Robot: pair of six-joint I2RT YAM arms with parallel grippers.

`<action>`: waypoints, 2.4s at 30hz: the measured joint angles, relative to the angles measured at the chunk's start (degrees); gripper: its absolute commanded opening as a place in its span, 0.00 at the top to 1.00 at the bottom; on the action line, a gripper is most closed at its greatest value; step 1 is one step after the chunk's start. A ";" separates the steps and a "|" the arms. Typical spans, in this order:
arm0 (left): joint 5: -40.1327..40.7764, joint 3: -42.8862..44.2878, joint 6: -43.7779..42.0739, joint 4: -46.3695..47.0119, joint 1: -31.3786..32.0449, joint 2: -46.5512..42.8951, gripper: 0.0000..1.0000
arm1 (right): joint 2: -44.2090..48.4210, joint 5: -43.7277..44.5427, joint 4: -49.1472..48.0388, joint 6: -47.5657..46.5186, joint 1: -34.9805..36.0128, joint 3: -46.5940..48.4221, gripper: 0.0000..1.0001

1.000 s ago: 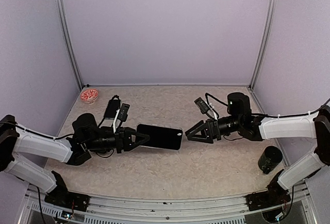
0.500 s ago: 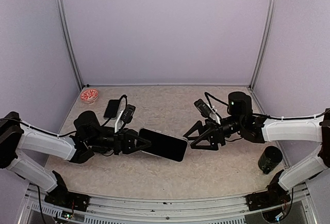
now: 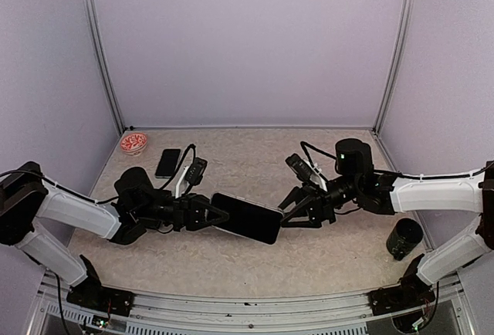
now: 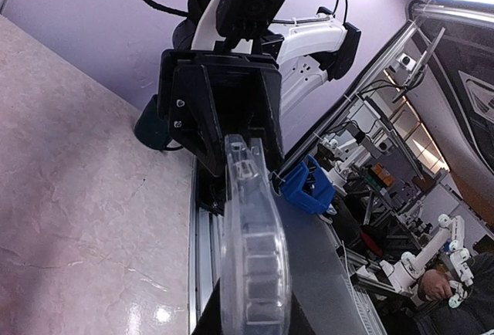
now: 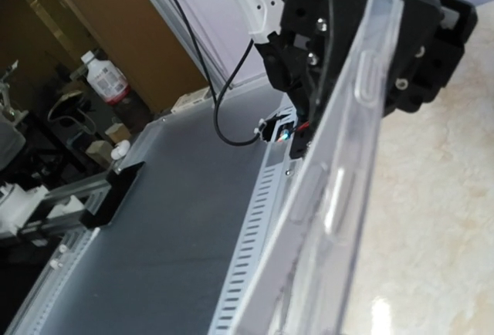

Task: Put the phone into the phone case
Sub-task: Press the phone case onto the phone.

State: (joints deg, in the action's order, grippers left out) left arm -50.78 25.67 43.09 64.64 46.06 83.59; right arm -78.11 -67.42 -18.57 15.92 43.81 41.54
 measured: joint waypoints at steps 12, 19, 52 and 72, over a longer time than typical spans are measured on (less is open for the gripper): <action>-0.42 0.07 0.46 1.40 -0.11 1.46 0.96 | -1.40 -1.16 0.55 1.11 0.00 0.11 0.95; 0.68 0.07 -1.75 -2.01 -0.33 1.20 0.91 | -1.68 1.16 3.58 1.14 -0.28 0.13 1.00; 18.25 -2.29 -2.62 4.92 0.11 -2.51 1.00 | -6.01 12.83 -9.66 15.13 1.84 0.85 0.54; 19.96 -3.15 -2.05 4.87 0.96 -2.43 1.00 | -7.43 13.94 -14.82 18.25 1.75 0.74 1.00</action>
State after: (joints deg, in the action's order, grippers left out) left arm -30.83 22.52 41.04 69.52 47.03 81.17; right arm -85.54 -53.47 -33.39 34.17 45.56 42.28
